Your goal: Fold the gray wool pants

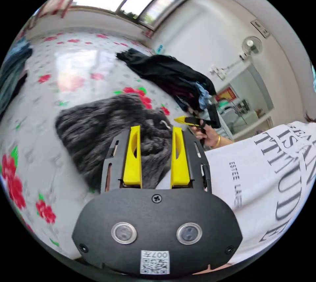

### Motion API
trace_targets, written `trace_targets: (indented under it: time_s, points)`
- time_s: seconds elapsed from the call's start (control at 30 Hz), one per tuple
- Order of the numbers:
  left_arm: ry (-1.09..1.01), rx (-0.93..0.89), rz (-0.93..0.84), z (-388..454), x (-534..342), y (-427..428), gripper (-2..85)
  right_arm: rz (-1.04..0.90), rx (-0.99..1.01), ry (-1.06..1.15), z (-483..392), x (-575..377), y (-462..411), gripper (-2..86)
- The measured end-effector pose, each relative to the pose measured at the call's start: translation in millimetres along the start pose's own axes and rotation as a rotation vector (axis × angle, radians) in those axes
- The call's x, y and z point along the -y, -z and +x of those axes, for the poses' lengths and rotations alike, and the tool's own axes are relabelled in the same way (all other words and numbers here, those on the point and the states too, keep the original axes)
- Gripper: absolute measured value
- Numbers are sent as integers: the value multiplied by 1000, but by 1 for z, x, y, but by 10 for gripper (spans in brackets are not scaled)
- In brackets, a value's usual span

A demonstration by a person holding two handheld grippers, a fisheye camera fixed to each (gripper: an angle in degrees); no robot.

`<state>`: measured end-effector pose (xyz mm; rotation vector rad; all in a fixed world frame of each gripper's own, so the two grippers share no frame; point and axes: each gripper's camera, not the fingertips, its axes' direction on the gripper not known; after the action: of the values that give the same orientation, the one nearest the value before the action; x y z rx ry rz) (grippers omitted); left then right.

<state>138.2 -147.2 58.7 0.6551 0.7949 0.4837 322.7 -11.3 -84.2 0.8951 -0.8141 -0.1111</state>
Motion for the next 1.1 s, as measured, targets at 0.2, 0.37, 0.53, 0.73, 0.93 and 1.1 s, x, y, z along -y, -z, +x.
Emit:
trace_targets:
  time_s: [0.2, 0.37, 0.53, 0.73, 0.93, 1.1]
  points:
    - [408, 196, 34, -90, -75, -3, 150, -178, -39, -5, 19, 21, -37, 146]
    - [545, 154, -111, -130, -83, -97, 150, -304, 42, -16, 29, 46, -77, 154]
    - [454, 176, -193, -166, -33, -138, 129, -364, -15, 15, 19, 84, -106, 145]
    - [360, 315, -137, -251, 81, -153, 116, -310, 23, -39, 13, 181, -160, 137]
    - [378, 473, -23, -389, 254, -152, 115, -145, -49, -54, -14, 357, -255, 135]
    - [336, 545, 168, -431, 340, -107, 110, -46, -193, 26, -52, 498, -315, 136]
